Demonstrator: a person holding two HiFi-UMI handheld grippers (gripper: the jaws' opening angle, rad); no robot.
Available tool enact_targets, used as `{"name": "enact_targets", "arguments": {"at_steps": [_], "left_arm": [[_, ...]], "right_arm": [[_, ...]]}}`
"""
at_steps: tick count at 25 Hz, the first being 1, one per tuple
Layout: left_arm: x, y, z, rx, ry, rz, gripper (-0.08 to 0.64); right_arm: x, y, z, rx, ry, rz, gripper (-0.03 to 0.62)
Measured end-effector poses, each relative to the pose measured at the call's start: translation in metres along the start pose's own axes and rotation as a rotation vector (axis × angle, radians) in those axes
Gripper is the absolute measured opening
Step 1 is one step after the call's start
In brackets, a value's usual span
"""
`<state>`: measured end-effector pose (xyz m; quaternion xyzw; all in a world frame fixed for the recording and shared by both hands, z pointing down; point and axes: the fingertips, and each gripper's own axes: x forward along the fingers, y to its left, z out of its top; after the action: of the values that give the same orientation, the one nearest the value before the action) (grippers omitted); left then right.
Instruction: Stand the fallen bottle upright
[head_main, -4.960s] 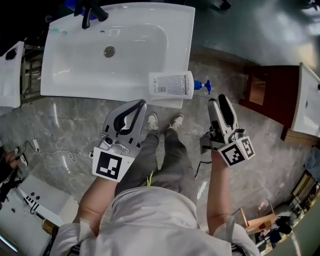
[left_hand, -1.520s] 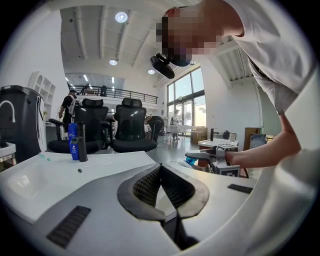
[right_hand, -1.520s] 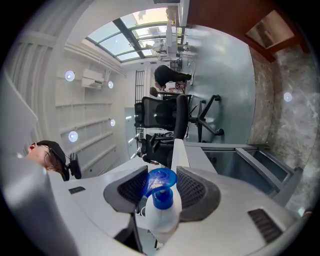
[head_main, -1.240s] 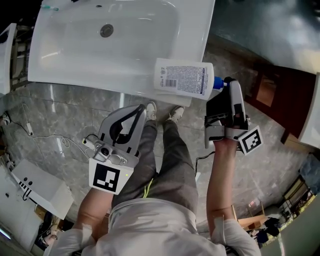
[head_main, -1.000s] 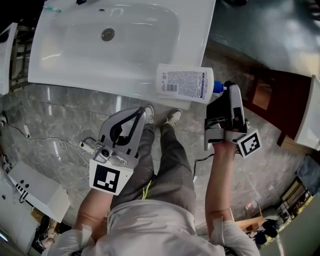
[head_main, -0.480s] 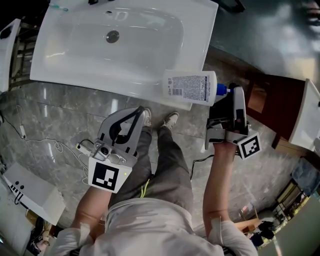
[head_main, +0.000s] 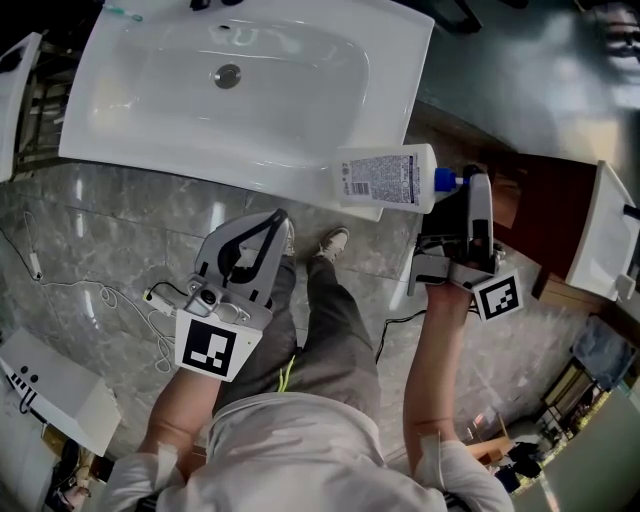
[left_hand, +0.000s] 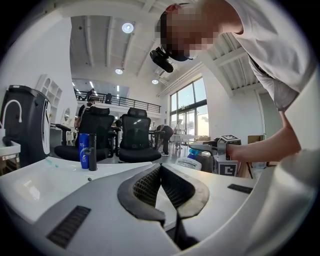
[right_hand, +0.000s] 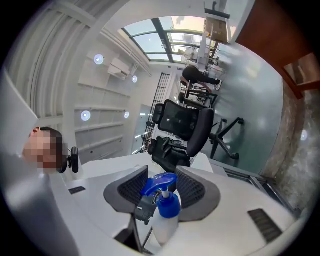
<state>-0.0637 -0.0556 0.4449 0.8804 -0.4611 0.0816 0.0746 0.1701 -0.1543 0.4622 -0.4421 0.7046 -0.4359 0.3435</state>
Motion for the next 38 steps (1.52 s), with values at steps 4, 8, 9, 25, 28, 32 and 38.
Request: {"name": "enact_targets", "arguments": {"at_steps": [4, 8, 9, 25, 28, 32, 38], "left_arm": [[-0.005, 0.001, 0.003, -0.002, -0.003, -0.001, 0.017], [-0.009, 0.004, 0.006, 0.003, -0.002, -0.008, 0.017], [-0.009, 0.005, 0.006, 0.002, -0.004, -0.008, 0.017], [-0.013, 0.022, 0.038, 0.009, -0.021, -0.013, 0.017], [-0.014, 0.027, 0.041, 0.006, -0.029, -0.012, 0.017], [-0.014, 0.034, 0.040, -0.004, -0.038, -0.014, 0.017], [-0.015, 0.040, 0.043, -0.012, -0.052, -0.014, 0.017]], "right_arm": [[0.003, 0.010, 0.000, -0.063, 0.005, 0.007, 0.189], [0.007, 0.023, -0.002, -0.124, 0.014, 0.007, 0.189], [0.007, 0.025, -0.002, -0.140, 0.016, 0.006, 0.189], [0.041, 0.104, -0.037, -0.660, 0.201, 0.024, 0.189], [0.044, 0.110, -0.042, -0.713, 0.222, 0.016, 0.189], [0.050, 0.115, -0.056, -0.813, 0.263, 0.006, 0.189], [0.050, 0.116, -0.077, -0.888, 0.321, 0.009, 0.189]]}}
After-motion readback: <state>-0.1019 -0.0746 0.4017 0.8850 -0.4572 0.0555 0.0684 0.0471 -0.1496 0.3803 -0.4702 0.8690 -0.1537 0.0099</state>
